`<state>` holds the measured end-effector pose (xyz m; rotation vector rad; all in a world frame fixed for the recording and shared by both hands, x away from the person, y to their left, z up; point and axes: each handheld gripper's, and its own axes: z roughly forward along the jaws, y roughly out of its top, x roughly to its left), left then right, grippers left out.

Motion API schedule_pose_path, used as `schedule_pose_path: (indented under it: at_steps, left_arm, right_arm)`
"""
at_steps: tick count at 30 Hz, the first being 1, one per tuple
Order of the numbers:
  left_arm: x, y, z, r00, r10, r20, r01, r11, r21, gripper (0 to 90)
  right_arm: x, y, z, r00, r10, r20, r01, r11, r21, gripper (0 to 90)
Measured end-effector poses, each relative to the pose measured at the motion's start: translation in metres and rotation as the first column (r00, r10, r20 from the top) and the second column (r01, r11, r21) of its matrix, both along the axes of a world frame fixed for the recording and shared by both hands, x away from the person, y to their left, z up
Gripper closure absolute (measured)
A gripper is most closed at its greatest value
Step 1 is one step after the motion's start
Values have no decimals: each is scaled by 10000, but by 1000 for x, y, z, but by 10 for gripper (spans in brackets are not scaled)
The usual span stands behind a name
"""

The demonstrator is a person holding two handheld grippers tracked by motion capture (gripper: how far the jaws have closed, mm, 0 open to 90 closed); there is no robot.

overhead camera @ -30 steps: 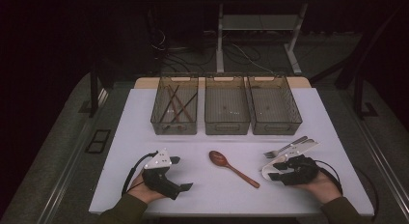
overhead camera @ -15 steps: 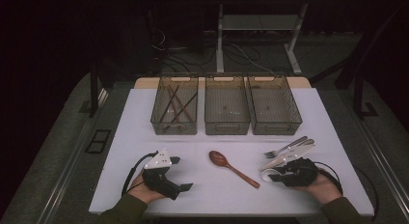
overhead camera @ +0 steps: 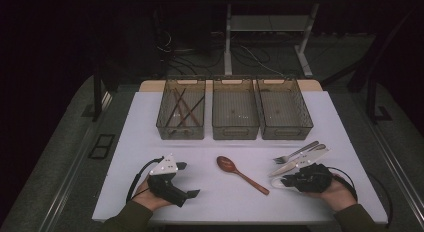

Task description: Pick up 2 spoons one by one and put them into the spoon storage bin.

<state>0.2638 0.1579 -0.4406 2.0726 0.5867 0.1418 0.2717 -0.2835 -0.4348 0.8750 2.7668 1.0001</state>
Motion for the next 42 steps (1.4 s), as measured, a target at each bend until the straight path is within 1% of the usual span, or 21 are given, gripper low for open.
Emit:
schedule_pose_path:
  at_steps: [2, 4, 9, 15, 18, 27, 33, 35, 42]
  left_arm:
    - [1, 1, 0, 10000, 32, 19, -32, 10000, -2, 0]
    - [2, 1, 0, 10000, 90, 5, -90, 9999, -67, 0]
    - [2, 1, 0, 10000, 35, 7, -35, 10000, -79, 0]
    - [1, 1, 0, 10000, 9, 19, -9, 10000, -82, 0]
    - [1, 1, 0, 10000, 20, 25, -20, 10000, -74, 0]
    - [1, 1, 0, 10000, 40, -6, -40, 9999, -115, 0]
    - [1, 0, 0, 10000, 23, -3, -23, 9999, -110, 0]
    - [0, 1, 0, 10000, 26, -27, -26, 9999, -121, 0]
    - [1, 0, 0, 10000, 19, -17, -20, 9999, -124, 0]
  right_arm:
    - [0, 0, 1, 10000, -11, 6, 11, 10000, -50, 822]
    - [0, 0, 2, 9999, -116, 113, 117, 9999, -86, 824]
    - [2, -2, 7, 9992, -306, 242, 304, 9995, 93, 825]
    - [4, -4, 11, 9979, -622, 189, 618, 9978, 221, 826]
    - [5, -4, 15, 9967, -764, 283, 755, 9966, 331, 826]
    - [11, -1, 23, 9952, -882, 419, 853, 9941, 667, 826]
    - [12, 0, 29, 9935, -1016, 520, 970, 9917, 849, 827]
    - [14, 0, 31, 9929, -1051, 561, 992, 9901, 993, 827]
    - [23, 3, 39, 9896, -1251, 709, 1158, 9856, 1236, 827]
